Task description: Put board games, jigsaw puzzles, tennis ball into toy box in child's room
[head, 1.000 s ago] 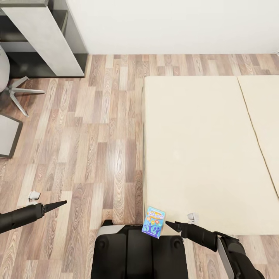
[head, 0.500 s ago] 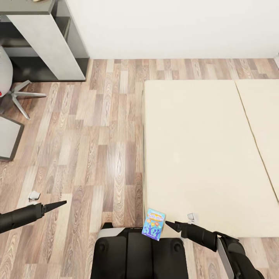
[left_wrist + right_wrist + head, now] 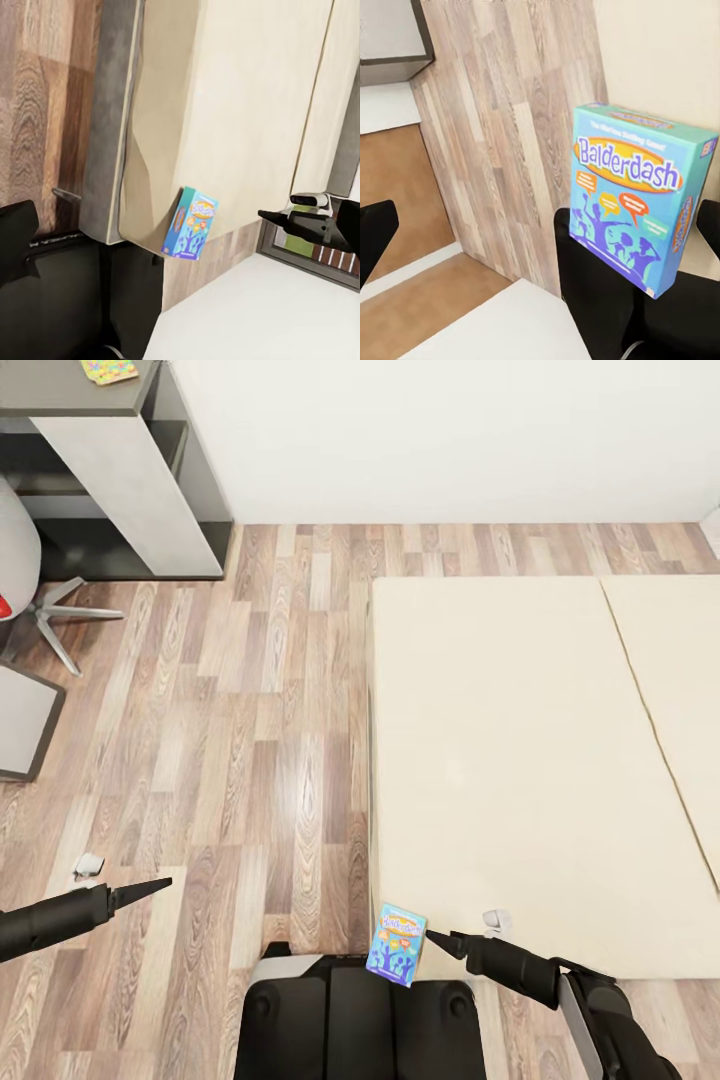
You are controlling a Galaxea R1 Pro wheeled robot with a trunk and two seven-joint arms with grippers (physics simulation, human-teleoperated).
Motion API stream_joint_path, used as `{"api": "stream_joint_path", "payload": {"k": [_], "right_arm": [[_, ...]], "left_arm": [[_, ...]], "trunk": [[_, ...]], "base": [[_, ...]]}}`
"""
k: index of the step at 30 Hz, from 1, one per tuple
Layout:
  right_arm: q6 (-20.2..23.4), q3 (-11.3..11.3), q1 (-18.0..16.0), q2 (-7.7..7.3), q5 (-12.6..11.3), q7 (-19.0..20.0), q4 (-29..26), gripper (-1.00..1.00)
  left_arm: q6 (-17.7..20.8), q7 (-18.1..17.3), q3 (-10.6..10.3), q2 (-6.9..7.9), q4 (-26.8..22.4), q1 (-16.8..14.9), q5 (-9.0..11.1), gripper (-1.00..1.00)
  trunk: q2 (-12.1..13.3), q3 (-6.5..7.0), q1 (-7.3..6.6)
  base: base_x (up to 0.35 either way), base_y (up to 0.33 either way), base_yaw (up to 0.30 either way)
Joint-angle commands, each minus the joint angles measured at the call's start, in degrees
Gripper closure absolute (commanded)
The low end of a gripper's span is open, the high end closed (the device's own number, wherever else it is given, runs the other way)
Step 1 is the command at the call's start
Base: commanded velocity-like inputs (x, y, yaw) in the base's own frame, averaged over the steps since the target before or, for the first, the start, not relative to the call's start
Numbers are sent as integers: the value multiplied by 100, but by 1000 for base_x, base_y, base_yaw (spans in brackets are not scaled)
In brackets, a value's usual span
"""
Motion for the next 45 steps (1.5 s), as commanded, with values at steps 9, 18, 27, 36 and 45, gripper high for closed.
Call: {"api": "stream_joint_path", "payload": {"k": [9, 18, 27, 36, 45], "right_arm": [[38, -2, -1, 6, -36, 4, -1, -100], [37, -6, -1, 3, -36, 4, -1, -100], [36, -10, -1, -10, -36, 4, -1, -100], [36, -12, -1, -18, -36, 4, -1, -100], [48, -18, -1, -26, -36, 4, -1, -100]], "left_arm": [[60, -17, 1, 1, -1, -1, 4, -100], [57, -17, 1, 1, -1, -1, 4, -100], [53, -10, 1, -4, 2, -1, 0, -100], [52, -8, -6, -13, 3, -1, -4, -100], [54, -5, -10, -10, 0, -1, -18, -100]], "trunk": [[-8, 79, 4], [-8, 164, 4], [-8, 249, 4], [-8, 334, 4], [-8, 419, 4]], "base": [[0, 0, 0], [0, 0, 0], [0, 0, 0], [0, 0, 0], [0, 0, 0]]}}
